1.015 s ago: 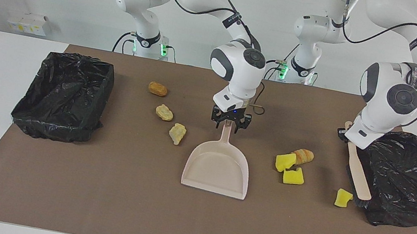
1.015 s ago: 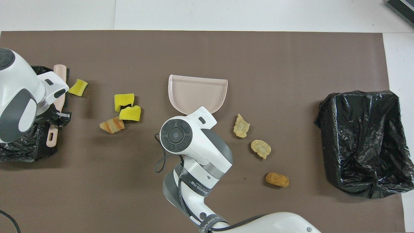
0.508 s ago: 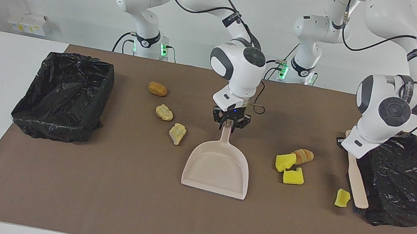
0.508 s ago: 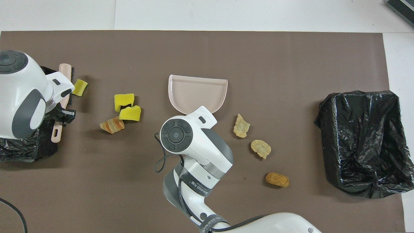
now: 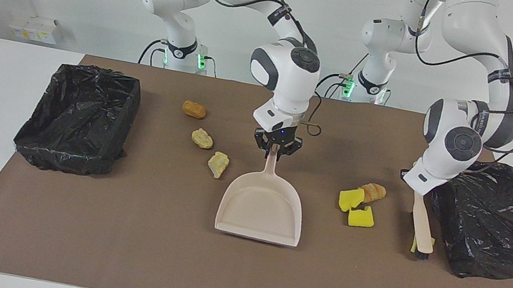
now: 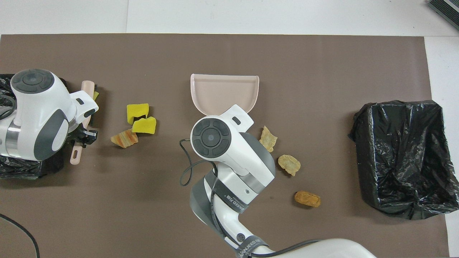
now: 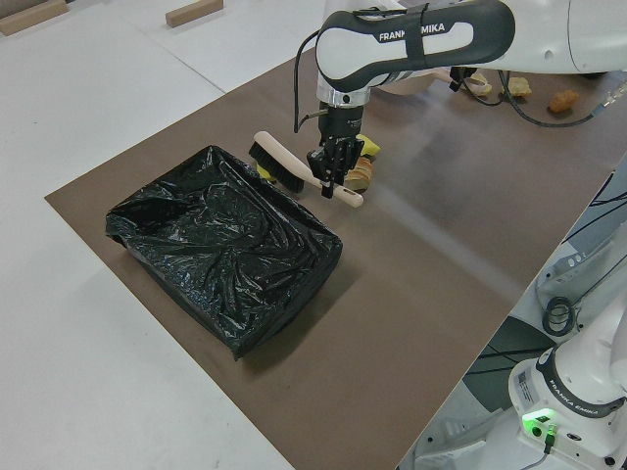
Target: Sweep and dump trash in bin
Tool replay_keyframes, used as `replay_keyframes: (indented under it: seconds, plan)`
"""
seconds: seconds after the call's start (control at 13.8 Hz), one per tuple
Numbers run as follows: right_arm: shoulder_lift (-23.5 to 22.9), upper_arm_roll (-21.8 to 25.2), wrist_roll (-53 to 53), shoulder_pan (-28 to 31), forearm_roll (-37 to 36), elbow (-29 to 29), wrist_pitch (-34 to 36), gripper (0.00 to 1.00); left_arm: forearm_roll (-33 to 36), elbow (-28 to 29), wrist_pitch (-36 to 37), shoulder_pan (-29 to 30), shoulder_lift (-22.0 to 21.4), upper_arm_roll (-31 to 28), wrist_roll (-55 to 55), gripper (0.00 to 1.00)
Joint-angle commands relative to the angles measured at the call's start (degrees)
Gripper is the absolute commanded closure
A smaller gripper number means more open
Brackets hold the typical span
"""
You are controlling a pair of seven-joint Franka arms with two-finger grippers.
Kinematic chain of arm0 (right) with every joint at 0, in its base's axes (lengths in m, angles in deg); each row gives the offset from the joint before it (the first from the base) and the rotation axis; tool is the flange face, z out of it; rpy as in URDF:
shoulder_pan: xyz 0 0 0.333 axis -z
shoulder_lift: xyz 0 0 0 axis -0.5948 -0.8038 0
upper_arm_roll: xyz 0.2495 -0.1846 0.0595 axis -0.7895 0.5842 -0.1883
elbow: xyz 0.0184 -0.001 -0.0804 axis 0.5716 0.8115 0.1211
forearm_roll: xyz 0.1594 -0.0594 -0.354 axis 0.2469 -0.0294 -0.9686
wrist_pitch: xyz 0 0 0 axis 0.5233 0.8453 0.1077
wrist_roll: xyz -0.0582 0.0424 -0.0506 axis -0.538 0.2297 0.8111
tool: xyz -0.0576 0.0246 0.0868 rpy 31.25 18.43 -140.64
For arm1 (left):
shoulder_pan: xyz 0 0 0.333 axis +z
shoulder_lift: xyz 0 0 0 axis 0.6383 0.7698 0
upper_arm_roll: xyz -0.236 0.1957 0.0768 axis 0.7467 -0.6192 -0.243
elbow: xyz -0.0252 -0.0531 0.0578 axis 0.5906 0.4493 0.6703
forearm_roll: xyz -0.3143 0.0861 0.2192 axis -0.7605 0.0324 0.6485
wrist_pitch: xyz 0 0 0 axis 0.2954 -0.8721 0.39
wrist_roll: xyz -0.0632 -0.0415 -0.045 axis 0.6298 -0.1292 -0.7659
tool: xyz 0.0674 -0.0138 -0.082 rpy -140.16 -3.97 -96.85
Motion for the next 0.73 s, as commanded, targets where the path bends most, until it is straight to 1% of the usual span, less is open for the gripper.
replay_keyframes:
  seconds: [0.0, 0.07, 0.22, 0.36, 0.51, 0.65]
  plan:
    - [4.0, -0.7, -14.1, 3.2, 2.7, 0.6, 3.6, 1.00, -7.7, 1.8, 0.3, -3.9, -2.1, -0.4, -2.1, 1.00]
    - [4.8, -0.7, -19.9, 4.4, 2.9, 0.7, 4.8, 1.00, -8.8, 1.7, 0.9, -4.8, -2.2, -0.4, -2.2, 1.00]
    - [5.7, -0.7, -34.9, 6.0, 3.1, 0.7, 7.9, 1.00, -10.0, 1.4, 3.8, -6.9, -2.3, -0.3, -2.2, 1.00]
    - [5.9, -0.6, -48.5, 7.0, 3.2, 0.8, 11.3, 1.00, -13.2, 1.4, 7.7, -9.4, -4.0, -0.4, -2.0, 1.00]
    - [6.0, -0.5, -57.9, 7.2, 3.0, 0.8, 12.5, 1.00, -18.1, 1.0, 11.2, -9.0, -8.2, -0.4, -1.7, 1.00]
    - [6.0, -0.5, -67.1, 8.5, 3.0, 1.4, 12.0, 1.00, -21.6, 0.0, 13.9, -8.1, -12.4, -1.0, -1.4, 1.00]
